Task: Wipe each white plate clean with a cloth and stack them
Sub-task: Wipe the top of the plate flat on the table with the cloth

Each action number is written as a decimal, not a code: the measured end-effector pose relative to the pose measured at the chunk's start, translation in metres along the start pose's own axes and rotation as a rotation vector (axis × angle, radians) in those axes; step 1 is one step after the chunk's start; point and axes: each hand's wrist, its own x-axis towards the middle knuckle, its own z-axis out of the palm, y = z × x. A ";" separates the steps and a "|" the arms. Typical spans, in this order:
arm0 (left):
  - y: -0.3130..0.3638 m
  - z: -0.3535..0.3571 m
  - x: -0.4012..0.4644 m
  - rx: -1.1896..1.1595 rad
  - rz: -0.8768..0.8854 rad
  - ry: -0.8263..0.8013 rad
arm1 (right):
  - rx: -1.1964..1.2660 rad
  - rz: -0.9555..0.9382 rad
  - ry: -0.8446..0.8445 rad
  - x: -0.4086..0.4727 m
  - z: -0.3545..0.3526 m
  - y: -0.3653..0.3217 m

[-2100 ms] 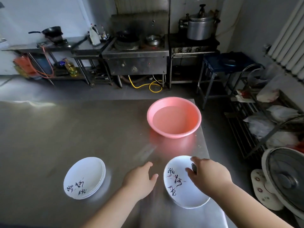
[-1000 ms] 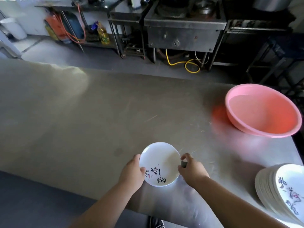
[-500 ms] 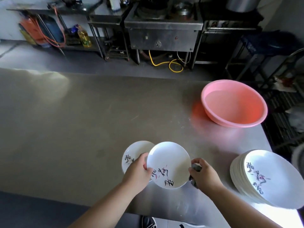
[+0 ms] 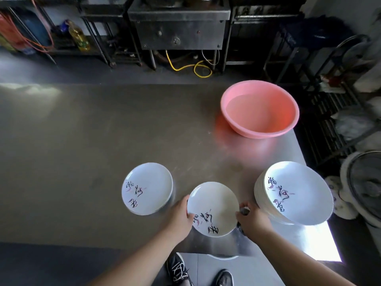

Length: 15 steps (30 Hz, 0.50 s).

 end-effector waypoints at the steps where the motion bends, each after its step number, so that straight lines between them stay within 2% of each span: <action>1: -0.001 0.002 0.000 0.007 -0.003 0.012 | -0.005 -0.012 0.004 0.001 0.000 0.002; 6: -0.009 0.008 -0.006 0.100 -0.015 0.074 | -0.133 -0.120 0.032 -0.006 -0.005 0.004; 10: -0.018 0.013 -0.017 0.429 0.194 0.181 | -0.295 -0.258 0.143 -0.016 -0.013 -0.008; 15: -0.028 0.021 -0.019 0.557 0.259 0.156 | -0.447 -0.542 0.054 -0.009 -0.002 -0.038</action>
